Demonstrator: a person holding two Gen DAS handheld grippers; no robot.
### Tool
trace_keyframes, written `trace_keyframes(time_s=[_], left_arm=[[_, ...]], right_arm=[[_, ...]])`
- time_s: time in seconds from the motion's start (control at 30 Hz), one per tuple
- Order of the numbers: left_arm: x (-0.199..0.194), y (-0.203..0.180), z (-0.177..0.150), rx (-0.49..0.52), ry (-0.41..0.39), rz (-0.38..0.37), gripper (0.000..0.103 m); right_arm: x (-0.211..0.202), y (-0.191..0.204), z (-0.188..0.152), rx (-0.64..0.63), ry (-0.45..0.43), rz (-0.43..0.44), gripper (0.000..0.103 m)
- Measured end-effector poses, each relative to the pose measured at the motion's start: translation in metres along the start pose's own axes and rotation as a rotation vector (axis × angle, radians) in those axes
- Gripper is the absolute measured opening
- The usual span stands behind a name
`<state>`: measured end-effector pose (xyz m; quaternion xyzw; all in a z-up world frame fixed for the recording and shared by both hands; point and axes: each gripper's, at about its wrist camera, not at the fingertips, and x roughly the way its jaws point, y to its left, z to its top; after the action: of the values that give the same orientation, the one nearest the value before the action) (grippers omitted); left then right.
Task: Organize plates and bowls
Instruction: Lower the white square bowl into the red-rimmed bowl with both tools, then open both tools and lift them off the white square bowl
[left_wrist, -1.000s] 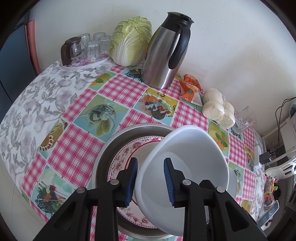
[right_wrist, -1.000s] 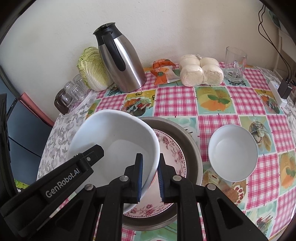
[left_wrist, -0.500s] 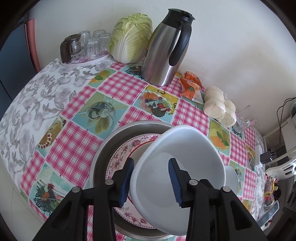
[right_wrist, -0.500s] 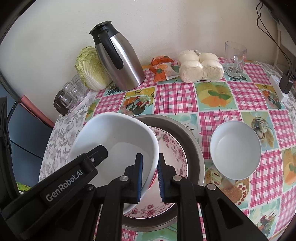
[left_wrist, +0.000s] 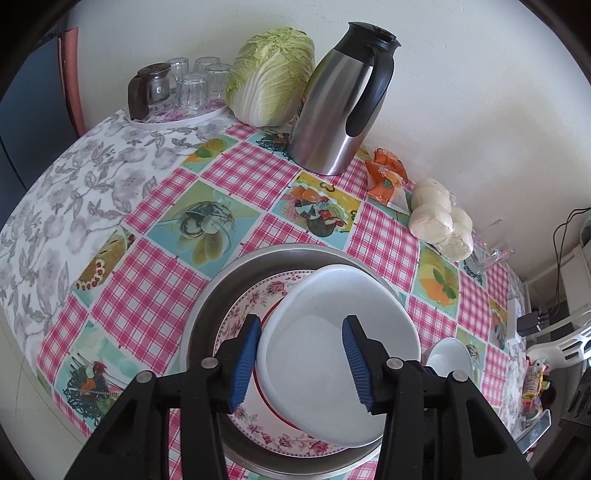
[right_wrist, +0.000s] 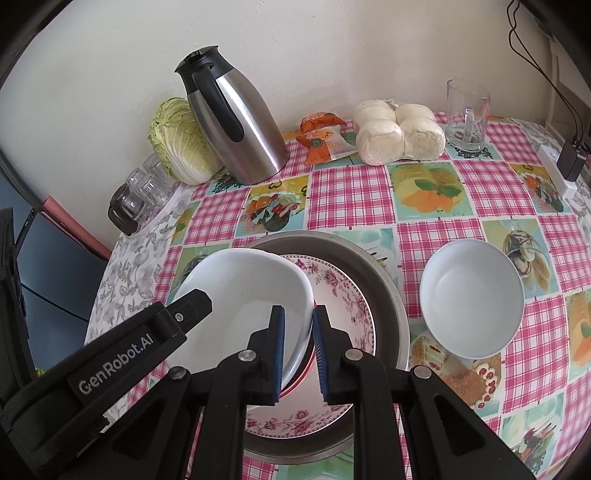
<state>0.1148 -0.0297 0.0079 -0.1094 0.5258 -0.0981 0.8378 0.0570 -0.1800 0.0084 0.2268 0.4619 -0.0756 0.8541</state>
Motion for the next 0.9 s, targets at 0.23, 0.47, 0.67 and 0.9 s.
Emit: trace_keyframes(time_s=[0.23,0.47,0.67,0.9], left_arm=[[-0.006,0.001,0.001,-0.001,-0.016,-0.005,0.05],[-0.005,0.001,0.001,0.004,-0.018,-0.008,0.05],[-0.006,0.0,0.001,0.006,-0.02,-0.014,0.05],[-0.007,0.002,0.002,-0.007,-0.023,-0.021,0.05]], right_arm=[[0.0,0.0,0.0,0.0,0.0,0.001,0.017],[-0.009,0.003,0.001,-0.009,-0.022,0.051,0.018],[-0.01,0.006,0.001,-0.012,-0.025,0.058,0.018],[-0.017,-0.008,0.007,0.021,-0.054,0.036,0.018]])
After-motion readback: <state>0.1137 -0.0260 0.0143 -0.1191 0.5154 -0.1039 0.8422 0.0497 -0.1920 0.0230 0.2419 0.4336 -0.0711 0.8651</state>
